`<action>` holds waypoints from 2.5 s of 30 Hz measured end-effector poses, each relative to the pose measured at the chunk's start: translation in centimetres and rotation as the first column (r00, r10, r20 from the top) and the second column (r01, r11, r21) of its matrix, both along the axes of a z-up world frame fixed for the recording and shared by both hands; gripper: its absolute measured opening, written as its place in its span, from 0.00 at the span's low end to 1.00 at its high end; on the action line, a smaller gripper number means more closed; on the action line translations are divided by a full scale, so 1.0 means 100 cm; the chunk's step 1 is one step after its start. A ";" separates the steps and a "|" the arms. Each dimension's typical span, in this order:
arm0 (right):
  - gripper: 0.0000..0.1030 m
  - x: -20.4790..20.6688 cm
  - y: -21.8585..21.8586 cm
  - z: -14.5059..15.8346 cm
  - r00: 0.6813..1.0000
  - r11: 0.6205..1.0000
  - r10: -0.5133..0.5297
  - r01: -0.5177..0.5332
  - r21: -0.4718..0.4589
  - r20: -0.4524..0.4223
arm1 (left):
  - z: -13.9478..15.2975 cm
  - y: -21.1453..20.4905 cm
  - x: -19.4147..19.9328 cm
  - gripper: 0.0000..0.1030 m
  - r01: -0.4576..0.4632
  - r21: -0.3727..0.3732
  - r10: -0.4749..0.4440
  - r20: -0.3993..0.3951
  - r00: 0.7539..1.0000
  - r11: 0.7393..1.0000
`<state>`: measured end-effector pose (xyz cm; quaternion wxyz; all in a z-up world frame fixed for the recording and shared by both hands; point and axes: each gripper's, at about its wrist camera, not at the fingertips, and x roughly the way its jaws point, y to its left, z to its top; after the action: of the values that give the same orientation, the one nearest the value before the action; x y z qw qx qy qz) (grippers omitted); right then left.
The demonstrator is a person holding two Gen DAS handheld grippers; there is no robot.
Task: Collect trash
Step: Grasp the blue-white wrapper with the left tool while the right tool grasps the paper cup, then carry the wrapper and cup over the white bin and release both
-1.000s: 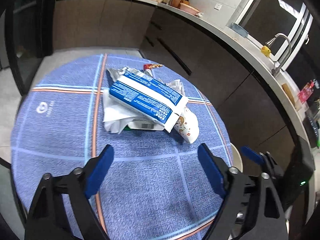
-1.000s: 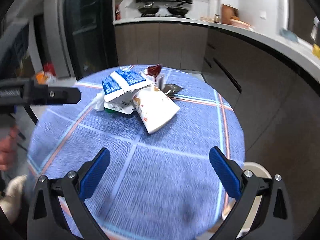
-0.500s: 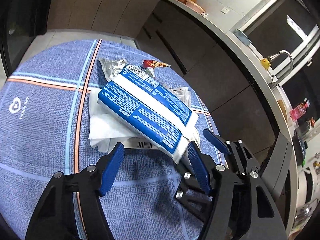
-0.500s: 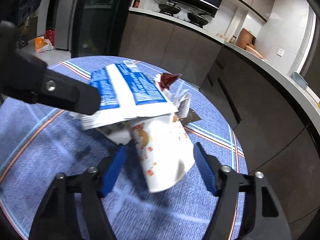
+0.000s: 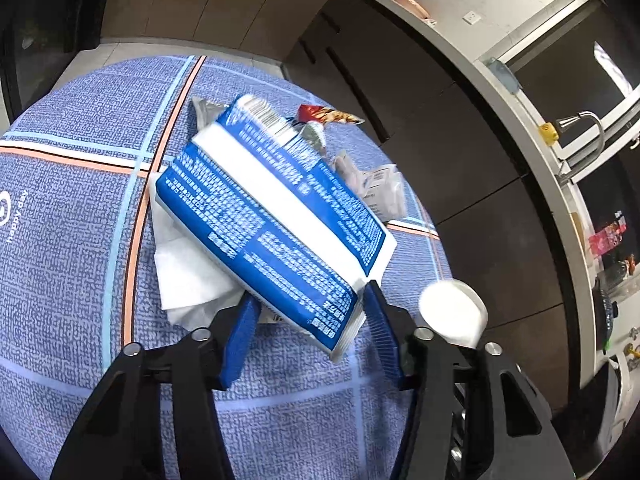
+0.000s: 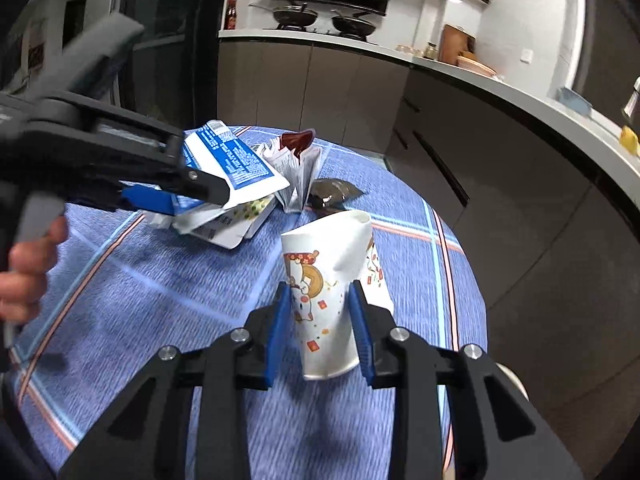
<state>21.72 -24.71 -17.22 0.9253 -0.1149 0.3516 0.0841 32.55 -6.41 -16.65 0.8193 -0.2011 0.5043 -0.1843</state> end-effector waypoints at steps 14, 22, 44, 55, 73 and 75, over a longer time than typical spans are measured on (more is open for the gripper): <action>0.29 -0.039 -0.009 0.008 1.000 0.994 -0.025 0.026 0.103 -0.011 | 0.005 0.004 0.002 0.04 0.014 0.015 -0.014 -0.012 1.000 1.000; 0.29 -0.056 -0.020 0.024 0.999 0.982 -0.043 0.042 0.184 0.000 | 0.043 0.017 -0.043 0.04 0.068 0.020 -0.069 0.093 0.993 0.998; 0.29 -0.137 -0.151 0.061 0.928 0.911 -0.362 0.331 0.247 0.091 | 0.098 -0.142 -0.107 0.04 0.504 0.104 -0.514 0.201 0.834 0.858; 0.29 -0.140 -0.231 -0.010 0.875 0.815 -0.482 0.468 0.341 -0.048 | 0.025 -0.266 -0.106 0.04 0.674 0.198 -0.693 0.044 0.719 0.712; 0.30 -0.082 -0.271 -0.092 0.875 0.811 -0.455 0.483 0.329 -0.165 | -0.062 -0.359 -0.079 0.04 0.718 0.308 -0.723 -0.121 0.680 0.624; 0.32 -0.079 -0.268 -0.094 0.876 0.816 -0.450 0.482 0.319 -0.171 | -0.066 -0.363 -0.079 0.05 0.715 0.324 -0.723 -0.120 0.680 0.619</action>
<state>13.83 -51.54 -26.59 0.9065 0.1460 0.3884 -0.0784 24.64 -42.70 -23.25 0.7042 0.1664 0.5574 -0.4071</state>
